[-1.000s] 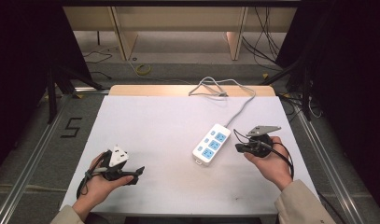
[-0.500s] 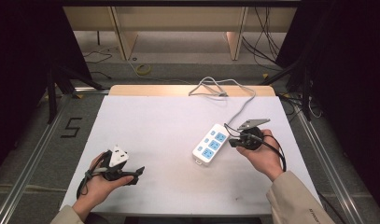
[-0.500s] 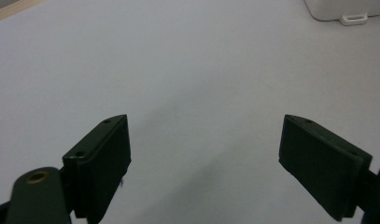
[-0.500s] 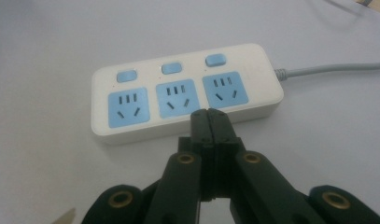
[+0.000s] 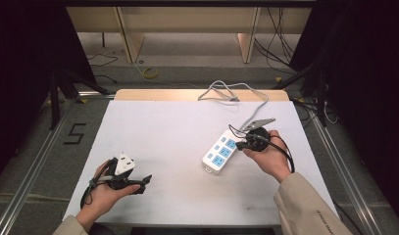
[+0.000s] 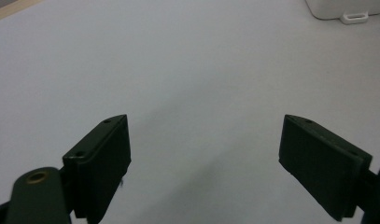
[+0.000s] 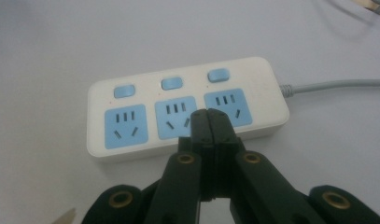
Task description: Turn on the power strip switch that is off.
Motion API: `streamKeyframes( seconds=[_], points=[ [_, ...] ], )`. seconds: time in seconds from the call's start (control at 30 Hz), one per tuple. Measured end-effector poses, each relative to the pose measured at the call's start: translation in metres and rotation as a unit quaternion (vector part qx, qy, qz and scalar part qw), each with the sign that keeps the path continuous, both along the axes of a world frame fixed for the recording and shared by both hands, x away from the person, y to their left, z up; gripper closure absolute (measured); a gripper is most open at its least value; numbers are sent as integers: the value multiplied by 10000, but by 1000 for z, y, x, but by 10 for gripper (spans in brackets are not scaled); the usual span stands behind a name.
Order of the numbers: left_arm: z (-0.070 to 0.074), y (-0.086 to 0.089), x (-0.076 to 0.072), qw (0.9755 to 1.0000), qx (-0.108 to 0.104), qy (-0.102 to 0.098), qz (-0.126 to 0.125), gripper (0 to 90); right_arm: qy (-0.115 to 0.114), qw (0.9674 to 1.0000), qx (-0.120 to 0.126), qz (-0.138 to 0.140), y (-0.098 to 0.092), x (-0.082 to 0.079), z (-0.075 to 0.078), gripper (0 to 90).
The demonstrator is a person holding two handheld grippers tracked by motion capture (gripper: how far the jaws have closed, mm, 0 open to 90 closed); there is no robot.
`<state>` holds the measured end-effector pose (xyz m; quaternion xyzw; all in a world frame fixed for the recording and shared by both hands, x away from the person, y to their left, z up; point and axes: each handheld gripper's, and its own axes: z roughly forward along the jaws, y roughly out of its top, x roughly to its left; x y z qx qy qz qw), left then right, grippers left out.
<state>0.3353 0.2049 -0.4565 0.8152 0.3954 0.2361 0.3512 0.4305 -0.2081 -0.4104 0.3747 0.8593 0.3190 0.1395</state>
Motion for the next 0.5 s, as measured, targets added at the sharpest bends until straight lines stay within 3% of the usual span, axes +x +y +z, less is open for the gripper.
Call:
streamKeyframes(
  seconds=[0.5],
  points=[
    [0,0,0,10000,-1,0,-4,163,18,9999,-112,51,14,17,6,900]
  ],
)
